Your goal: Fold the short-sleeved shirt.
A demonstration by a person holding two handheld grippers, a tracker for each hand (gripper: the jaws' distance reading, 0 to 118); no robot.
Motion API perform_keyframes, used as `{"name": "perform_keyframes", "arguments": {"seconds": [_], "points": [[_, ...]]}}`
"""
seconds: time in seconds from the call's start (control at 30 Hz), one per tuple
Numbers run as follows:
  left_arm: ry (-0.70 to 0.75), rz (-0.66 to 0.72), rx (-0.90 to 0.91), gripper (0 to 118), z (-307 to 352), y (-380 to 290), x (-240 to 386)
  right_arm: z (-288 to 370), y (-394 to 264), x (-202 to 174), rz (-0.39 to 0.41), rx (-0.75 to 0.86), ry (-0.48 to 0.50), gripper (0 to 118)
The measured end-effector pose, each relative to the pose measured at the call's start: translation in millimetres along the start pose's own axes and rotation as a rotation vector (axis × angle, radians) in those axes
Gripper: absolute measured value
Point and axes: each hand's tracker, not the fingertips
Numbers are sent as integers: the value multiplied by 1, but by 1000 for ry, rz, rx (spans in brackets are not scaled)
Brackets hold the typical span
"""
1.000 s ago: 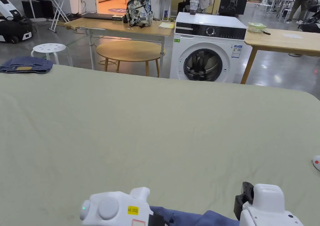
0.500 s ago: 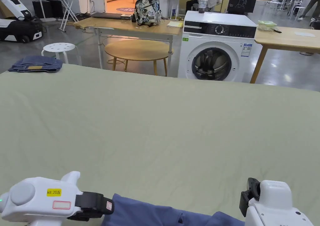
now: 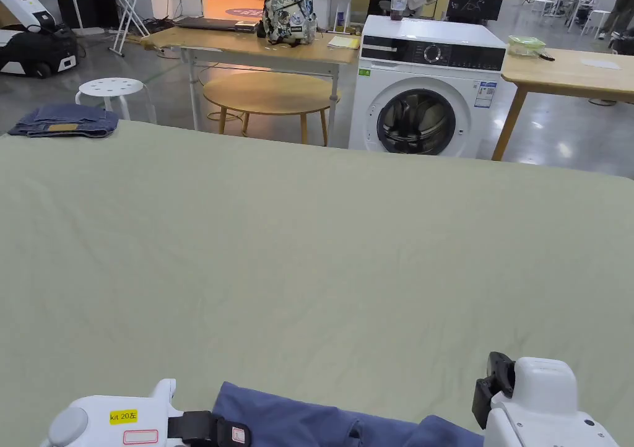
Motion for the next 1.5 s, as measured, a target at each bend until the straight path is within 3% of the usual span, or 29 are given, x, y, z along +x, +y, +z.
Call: {"name": "perform_keyframes", "arguments": {"seconds": [0.37,0.53,0.7,1.17,1.5], "points": [[26,-133,78,4,64,2,57,1,6,5,5,12,-5,0],[168,-190,187,4,123,11,74,2,8,3,7,15,10,0],[343,-235,214,4,141,13,98,1,8,-2,8,17,32,0],[312,-441,60,4,52,-28,197,3,4,5,-1,8,24,0],[391,-474,-100,4,-80,-66,231,7,-2,20,-17,-7,-9,0]]}}
